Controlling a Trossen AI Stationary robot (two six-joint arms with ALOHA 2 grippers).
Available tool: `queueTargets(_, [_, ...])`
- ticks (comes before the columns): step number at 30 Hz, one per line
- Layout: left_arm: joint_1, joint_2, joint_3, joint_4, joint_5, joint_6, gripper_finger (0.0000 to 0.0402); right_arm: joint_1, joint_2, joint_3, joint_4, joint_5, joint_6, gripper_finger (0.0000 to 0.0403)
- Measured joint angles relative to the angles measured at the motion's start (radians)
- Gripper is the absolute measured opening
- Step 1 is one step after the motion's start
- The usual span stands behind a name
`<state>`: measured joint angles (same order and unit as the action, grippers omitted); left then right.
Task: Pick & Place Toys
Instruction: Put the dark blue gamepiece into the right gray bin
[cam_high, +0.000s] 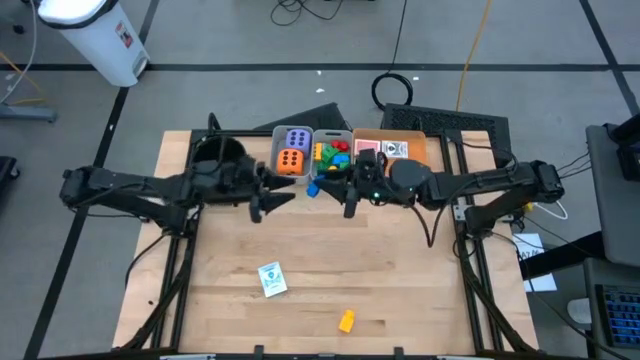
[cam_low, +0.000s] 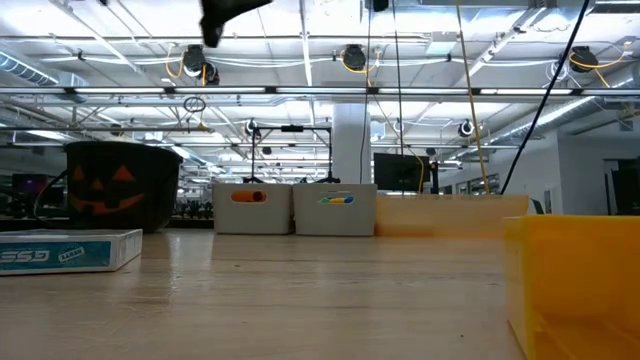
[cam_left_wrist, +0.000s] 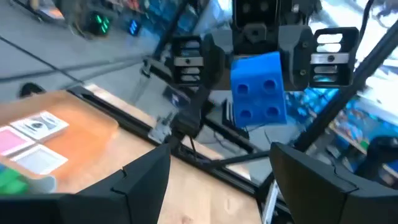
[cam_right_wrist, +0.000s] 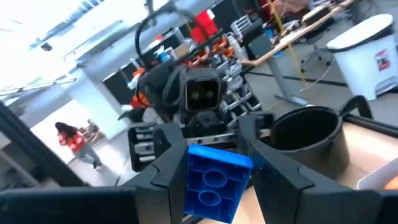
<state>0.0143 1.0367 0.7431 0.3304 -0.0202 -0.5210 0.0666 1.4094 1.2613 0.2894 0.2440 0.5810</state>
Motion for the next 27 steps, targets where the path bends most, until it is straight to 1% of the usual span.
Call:
queueTargets(3, [0.045, 0.076, 0.089, -0.033, 0.110, 0.002, 0.0282, -0.015, 0.002, 0.000, -0.010, -0.059, -0.011, 0.0134])
queueTargets(6, [0.091, 0.133, 0.174, -0.052, 0.244, 0.003, 0.0282, -0.023, -0.001, 0.000, -0.006, -0.122, -0.021, 0.0134])
queueTargets(9, [0.133, 0.174, 0.240, -0.060, 0.377, -0.009, 0.0282, -0.021, -0.004, 0.002, 0.003, -0.149, -0.023, 0.0134])
queueTargets(13, [0.175, 0.205, 0.299, -0.054, 0.477, -0.047, 0.0282, -0.021, -0.006, -0.002, -0.025, -0.179, -0.047, 0.0134])
queueTargets(17, [0.183, 0.234, 0.336, -0.066, 0.515, -0.065, 0.0282, -0.028, -0.013, 0.001, -0.002, -0.192, -0.047, 0.0134])
queueTargets(22, [0.170, 0.279, 0.349, -0.070, 0.518, -0.061, 0.0282, -0.039, -0.013, 0.000, -0.002, -0.195, -0.047, 0.0134])
queueTargets(27, [0.162, 0.307, 0.349, -0.075, 0.536, -0.064, 0.0282, -0.057, -0.018, 0.000, 0.035, -0.196, -0.046, 0.0134])
